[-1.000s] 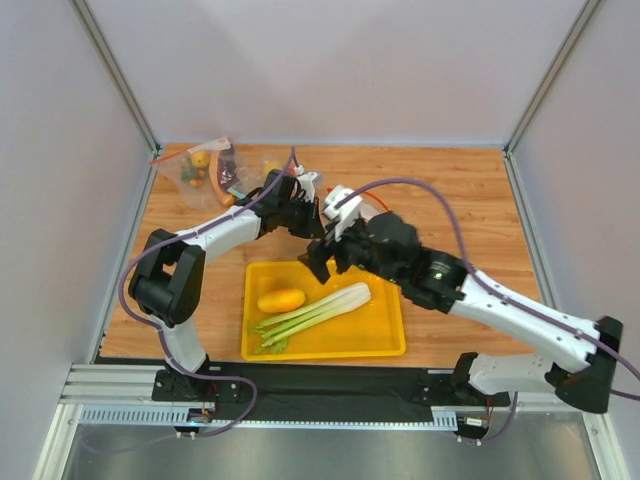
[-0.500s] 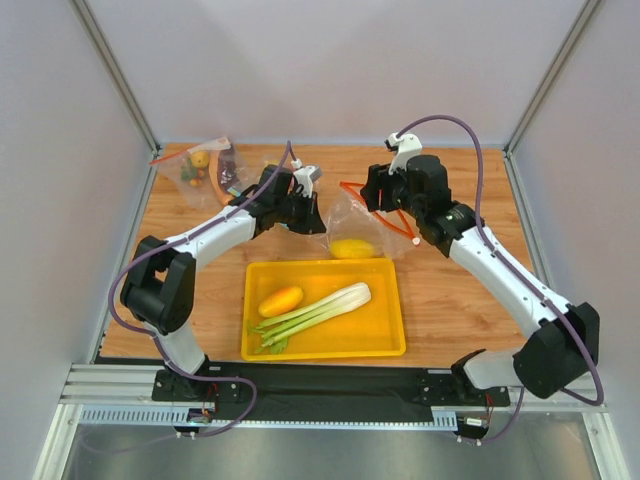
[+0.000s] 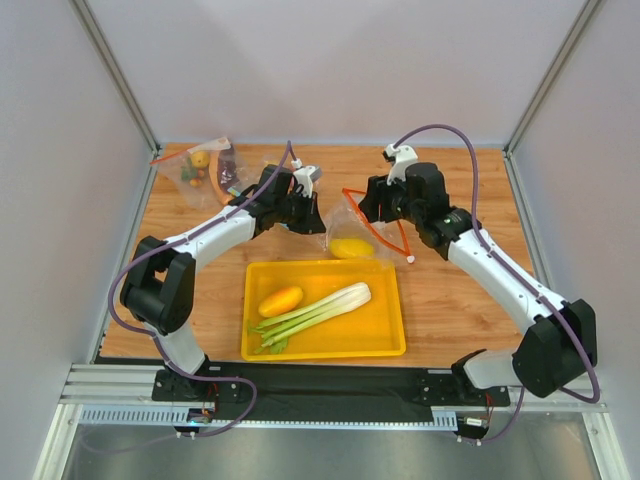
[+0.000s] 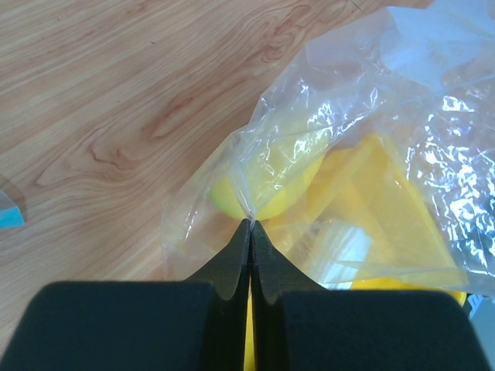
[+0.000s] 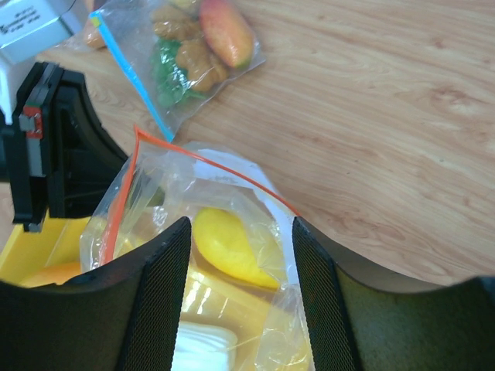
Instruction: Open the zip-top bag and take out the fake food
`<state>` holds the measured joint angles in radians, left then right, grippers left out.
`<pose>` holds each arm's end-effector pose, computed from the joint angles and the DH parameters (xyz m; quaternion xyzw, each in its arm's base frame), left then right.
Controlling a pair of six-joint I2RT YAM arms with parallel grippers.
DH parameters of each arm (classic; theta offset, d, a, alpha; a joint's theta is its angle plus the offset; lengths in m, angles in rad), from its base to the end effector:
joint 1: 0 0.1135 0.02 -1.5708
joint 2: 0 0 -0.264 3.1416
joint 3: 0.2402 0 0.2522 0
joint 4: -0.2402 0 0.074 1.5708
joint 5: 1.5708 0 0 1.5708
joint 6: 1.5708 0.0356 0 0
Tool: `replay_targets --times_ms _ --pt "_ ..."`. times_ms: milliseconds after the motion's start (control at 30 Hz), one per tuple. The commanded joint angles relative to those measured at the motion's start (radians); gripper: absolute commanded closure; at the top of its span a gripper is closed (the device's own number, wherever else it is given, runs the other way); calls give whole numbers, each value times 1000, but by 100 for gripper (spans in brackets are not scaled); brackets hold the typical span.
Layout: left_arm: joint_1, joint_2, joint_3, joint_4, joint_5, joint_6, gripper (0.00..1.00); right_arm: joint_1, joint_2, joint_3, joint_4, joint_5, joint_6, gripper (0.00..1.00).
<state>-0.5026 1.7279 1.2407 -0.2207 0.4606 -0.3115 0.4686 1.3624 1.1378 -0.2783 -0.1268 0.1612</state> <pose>0.3309 -0.2000 0.2437 0.1794 0.8712 -0.3516 0.2918 0.2775 0.1455 0.3230 -0.1634 0.8440 0.2092 0.4660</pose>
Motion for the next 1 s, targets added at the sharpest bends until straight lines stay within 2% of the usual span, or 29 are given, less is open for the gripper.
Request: replay_targets --times_ms 0,100,533,800,967 --pt "-1 -28 29 0 1 14 100 -1 -37 -27 -12 -154 14 45" --pt "-2 -27 29 1 4 15 100 2 -34 -46 -30 -214 8 45" --pt "-2 -24 25 1 13 19 100 61 99 3 -124 -254 -54 44" --pt "-2 -21 25 6 24 15 100 97 173 34 -130 -148 -100 44" --pt "-2 -14 26 7 32 17 100 122 234 40 -72 -64 -121 41"
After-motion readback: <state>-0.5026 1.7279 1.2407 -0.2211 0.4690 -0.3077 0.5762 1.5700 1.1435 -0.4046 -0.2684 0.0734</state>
